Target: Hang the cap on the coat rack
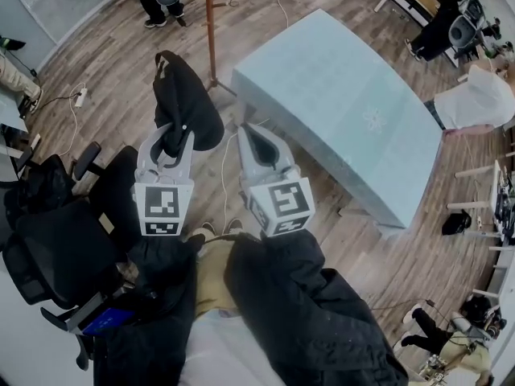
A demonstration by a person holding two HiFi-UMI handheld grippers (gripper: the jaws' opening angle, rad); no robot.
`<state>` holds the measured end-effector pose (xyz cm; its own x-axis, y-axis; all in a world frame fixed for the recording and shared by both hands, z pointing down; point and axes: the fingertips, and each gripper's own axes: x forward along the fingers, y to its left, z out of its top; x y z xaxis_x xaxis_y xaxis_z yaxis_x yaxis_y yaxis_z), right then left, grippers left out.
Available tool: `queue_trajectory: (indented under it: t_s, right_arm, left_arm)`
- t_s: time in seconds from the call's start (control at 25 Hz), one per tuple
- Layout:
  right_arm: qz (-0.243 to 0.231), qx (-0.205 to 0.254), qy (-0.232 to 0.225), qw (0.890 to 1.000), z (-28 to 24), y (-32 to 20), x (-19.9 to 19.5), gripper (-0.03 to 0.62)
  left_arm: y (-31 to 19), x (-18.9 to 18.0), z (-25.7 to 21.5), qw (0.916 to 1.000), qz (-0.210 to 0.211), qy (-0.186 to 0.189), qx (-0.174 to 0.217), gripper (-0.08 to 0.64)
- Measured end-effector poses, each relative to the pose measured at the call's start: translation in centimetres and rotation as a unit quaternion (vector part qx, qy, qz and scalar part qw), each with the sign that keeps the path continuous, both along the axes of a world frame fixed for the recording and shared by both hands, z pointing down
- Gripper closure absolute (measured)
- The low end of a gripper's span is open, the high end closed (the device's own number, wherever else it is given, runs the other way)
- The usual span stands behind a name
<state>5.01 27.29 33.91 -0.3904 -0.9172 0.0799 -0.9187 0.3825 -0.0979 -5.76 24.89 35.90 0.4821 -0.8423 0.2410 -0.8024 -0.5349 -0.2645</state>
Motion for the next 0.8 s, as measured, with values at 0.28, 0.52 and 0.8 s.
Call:
queue_trajectory:
  t_s: [0.28, 0.52, 0.8]
  right_arm:
    - [-0.003, 0.013, 0.004, 1.000, 0.9, -0.1, 1.6, 0.597]
    - [-0.014, 0.005, -0.001, 1.000, 1.7, -2.2, 0.8, 0.597]
    - [-0.009, 0.001, 0.015, 1.000, 1.6, -7.5, 0.1, 0.597]
  left_arm:
    - [0.4, 2.1, 1.3, 0.9999, -0.005, -0.011, -0.010, 0.445]
    - [-1.6, 1.5, 1.8, 0.9998, -0.011, -0.011, -0.010, 0.446]
    - [-7.9, 0.6, 1.3, 0.9998, -0.013, 0.012, -0.002, 0.446]
